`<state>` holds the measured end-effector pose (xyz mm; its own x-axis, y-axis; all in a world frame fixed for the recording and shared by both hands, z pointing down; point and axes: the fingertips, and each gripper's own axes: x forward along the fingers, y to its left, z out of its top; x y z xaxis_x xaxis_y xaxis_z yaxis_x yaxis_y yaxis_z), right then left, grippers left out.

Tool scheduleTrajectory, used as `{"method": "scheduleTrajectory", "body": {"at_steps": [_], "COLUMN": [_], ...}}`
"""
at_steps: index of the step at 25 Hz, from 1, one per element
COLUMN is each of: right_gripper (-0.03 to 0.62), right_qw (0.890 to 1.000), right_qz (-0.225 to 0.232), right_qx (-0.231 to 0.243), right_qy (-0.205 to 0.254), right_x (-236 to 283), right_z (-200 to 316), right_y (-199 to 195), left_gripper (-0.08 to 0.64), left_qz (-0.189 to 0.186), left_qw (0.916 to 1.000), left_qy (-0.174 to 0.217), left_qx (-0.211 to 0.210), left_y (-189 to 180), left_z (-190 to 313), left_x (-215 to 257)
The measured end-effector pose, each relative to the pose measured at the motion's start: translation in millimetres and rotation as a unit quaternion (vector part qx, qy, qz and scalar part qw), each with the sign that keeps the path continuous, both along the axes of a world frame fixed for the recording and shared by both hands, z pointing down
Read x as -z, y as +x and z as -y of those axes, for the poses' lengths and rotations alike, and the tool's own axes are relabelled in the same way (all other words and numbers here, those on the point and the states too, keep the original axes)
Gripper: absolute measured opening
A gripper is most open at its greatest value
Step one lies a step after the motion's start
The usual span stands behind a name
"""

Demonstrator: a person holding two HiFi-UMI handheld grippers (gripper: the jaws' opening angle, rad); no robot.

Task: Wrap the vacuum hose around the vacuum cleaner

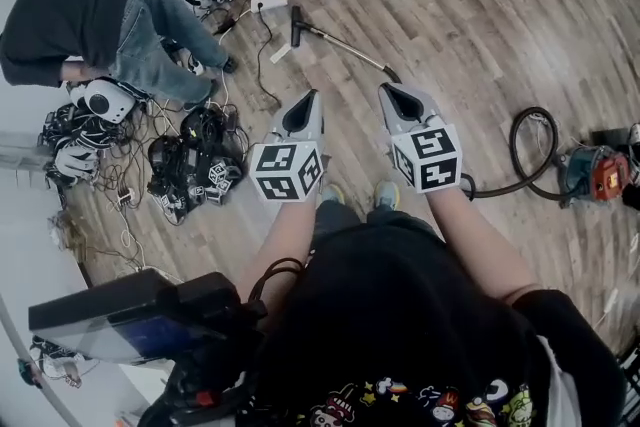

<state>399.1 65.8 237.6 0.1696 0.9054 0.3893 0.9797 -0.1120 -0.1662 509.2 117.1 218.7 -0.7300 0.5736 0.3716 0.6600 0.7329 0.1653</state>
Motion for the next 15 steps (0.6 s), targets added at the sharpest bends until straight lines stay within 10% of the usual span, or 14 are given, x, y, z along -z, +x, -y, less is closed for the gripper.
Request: {"method": "scheduleTrajectory", "body": {"at_steps": [15], "right_gripper": [0.018], "right_qw": [1.000], "right_qz": [0.017], "right_qx": [0.008], "right_qy": [0.024], "right_x": [-13], "right_z": [-98], "right_y": [-2], "left_gripper": [0.002], "left_qz": [0.017], "left_qw": [0.9994], "left_qy": [0.028], "left_qx": [-0.011], "left_y": [-19], "left_z": [-114], "left_x": [-17]}}
